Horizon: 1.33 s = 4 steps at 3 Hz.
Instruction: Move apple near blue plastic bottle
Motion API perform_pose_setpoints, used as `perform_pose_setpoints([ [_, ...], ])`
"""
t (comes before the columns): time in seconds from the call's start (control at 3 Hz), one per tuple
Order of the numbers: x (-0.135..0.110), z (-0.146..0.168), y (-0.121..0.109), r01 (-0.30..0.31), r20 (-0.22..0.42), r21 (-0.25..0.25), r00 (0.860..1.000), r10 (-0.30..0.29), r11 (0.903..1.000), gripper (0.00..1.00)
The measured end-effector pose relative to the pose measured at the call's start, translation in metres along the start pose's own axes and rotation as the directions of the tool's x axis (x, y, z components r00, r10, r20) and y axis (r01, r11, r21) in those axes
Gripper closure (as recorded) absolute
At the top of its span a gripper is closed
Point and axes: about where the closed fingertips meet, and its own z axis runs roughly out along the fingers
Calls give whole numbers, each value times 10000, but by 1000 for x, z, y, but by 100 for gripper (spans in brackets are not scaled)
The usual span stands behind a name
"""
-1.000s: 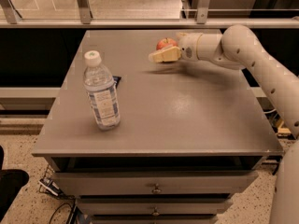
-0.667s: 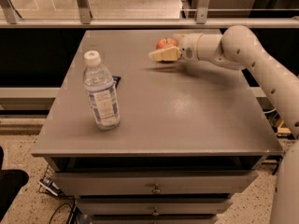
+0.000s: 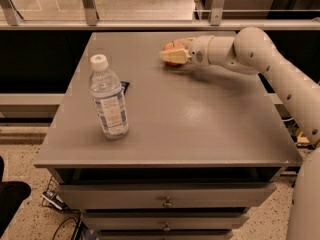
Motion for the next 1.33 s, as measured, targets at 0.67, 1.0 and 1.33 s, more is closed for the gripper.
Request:
perform_pose_setpoints([
  [0.67, 0, 5, 4, -8, -6, -92, 10000, 8, 10000, 100],
  [1.0, 0, 5, 4, -8, -6, -94, 10000, 8, 10000, 100],
  [1.33, -6, -16, 6, -299, 66, -327, 9995, 301, 9990, 100],
])
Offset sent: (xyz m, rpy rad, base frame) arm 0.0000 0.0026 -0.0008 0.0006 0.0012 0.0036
